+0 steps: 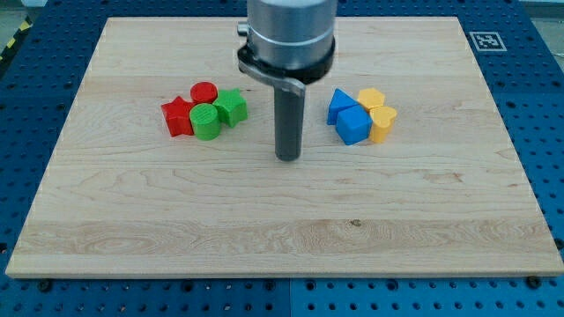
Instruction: Separate the green star and green circle from the group of blocks
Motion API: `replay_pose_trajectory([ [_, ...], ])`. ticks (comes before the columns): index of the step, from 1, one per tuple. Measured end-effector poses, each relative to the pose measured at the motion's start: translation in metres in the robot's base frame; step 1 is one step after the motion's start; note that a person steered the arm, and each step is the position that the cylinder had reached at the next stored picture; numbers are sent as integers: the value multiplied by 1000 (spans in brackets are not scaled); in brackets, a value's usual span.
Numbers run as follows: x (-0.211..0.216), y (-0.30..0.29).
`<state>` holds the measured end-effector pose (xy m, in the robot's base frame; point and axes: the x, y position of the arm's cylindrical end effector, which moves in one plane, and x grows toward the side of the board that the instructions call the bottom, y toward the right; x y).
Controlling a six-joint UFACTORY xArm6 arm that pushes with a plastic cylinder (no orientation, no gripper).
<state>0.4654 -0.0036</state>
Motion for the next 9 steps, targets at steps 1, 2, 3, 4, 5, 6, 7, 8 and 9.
replay_pose_trajectory([
  [1,18,-21],
  [2,16,-95],
  [3,9,-144],
  [4,8,-144],
  [5,-5,-140],
  [6,-9,-124],
  [7,-13,-107],
  [8,-28,-99],
  [9,-41,-91],
])
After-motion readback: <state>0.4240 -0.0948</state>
